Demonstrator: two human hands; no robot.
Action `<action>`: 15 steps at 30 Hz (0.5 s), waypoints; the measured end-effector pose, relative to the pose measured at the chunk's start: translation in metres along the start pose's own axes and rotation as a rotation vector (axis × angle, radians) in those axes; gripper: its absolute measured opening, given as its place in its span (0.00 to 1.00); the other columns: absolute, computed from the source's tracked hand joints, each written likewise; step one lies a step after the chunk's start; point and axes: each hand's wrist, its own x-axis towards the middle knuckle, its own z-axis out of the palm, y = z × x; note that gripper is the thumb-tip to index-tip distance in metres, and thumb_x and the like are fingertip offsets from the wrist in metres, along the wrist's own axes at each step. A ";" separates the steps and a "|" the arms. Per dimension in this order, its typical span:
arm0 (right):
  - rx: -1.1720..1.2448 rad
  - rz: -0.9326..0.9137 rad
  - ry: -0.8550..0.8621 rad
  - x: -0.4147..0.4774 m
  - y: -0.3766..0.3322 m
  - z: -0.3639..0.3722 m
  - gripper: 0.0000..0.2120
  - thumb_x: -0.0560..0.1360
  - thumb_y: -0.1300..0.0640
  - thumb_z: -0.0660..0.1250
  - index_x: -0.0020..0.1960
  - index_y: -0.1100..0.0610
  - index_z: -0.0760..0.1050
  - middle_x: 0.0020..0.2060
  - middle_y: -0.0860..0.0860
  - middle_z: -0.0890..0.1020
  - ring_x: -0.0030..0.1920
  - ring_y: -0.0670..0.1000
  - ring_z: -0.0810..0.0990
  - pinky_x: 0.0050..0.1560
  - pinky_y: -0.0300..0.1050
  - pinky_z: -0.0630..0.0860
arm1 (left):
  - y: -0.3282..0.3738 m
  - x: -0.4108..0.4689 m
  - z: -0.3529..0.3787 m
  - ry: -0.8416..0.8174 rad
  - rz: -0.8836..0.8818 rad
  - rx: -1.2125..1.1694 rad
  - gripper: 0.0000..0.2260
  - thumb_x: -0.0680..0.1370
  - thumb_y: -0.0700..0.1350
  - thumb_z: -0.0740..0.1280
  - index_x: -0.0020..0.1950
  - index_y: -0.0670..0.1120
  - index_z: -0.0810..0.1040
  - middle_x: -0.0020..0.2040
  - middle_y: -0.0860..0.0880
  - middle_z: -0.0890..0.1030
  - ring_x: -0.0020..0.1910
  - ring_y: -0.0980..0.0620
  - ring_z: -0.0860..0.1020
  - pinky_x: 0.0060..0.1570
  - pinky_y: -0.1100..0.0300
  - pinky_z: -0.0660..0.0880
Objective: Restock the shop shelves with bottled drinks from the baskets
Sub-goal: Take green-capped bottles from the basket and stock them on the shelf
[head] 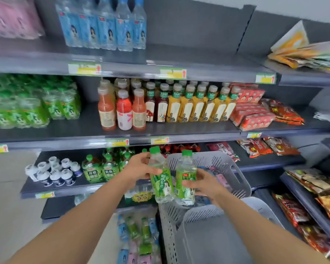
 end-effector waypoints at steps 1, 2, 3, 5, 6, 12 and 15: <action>-0.016 -0.022 -0.003 0.004 -0.010 0.014 0.22 0.67 0.56 0.78 0.56 0.48 0.73 0.54 0.44 0.80 0.53 0.48 0.81 0.43 0.38 0.76 | 0.002 -0.004 -0.017 0.020 0.002 0.000 0.37 0.68 0.32 0.76 0.74 0.42 0.64 0.61 0.47 0.74 0.53 0.47 0.77 0.56 0.50 0.76; -0.027 -0.042 -0.014 0.009 -0.019 0.028 0.23 0.66 0.55 0.78 0.57 0.47 0.73 0.55 0.45 0.80 0.55 0.49 0.80 0.45 0.40 0.76 | 0.005 -0.010 -0.033 0.036 0.008 0.000 0.38 0.68 0.33 0.76 0.75 0.42 0.63 0.63 0.46 0.73 0.55 0.47 0.76 0.55 0.50 0.76; -0.029 -0.068 -0.018 0.012 -0.029 0.044 0.22 0.66 0.56 0.78 0.55 0.45 0.73 0.55 0.46 0.80 0.55 0.49 0.80 0.45 0.40 0.76 | 0.007 -0.016 -0.049 0.061 0.018 0.000 0.38 0.68 0.33 0.76 0.75 0.43 0.63 0.64 0.46 0.73 0.56 0.46 0.76 0.54 0.51 0.76; -0.024 -0.113 -0.029 0.018 -0.047 0.074 0.19 0.67 0.57 0.78 0.50 0.43 0.73 0.53 0.46 0.81 0.53 0.48 0.80 0.45 0.40 0.76 | 0.009 -0.024 -0.081 0.094 0.042 -0.002 0.39 0.68 0.34 0.76 0.75 0.44 0.63 0.64 0.46 0.73 0.57 0.45 0.76 0.53 0.51 0.76; -0.025 -0.127 -0.044 0.021 -0.055 0.090 0.19 0.67 0.57 0.78 0.50 0.43 0.73 0.52 0.46 0.81 0.53 0.49 0.80 0.47 0.41 0.76 | 0.009 -0.028 -0.097 0.116 0.054 -0.012 0.37 0.68 0.33 0.76 0.74 0.45 0.64 0.61 0.47 0.74 0.56 0.45 0.77 0.53 0.51 0.76; -0.023 -0.156 -0.068 0.036 -0.101 0.177 0.39 0.55 0.48 0.83 0.64 0.51 0.72 0.59 0.49 0.79 0.59 0.52 0.79 0.48 0.45 0.78 | 0.015 -0.054 -0.186 0.196 0.119 -0.025 0.17 0.71 0.31 0.73 0.49 0.52 0.76 0.46 0.52 0.80 0.42 0.54 0.79 0.44 0.58 0.76; -0.039 -0.192 -0.062 0.040 -0.120 0.218 0.37 0.57 0.49 0.83 0.62 0.52 0.73 0.59 0.50 0.79 0.58 0.52 0.78 0.51 0.47 0.76 | 0.016 -0.064 -0.227 0.244 0.150 -0.026 0.17 0.70 0.31 0.73 0.51 0.50 0.77 0.47 0.53 0.81 0.43 0.53 0.79 0.44 0.58 0.77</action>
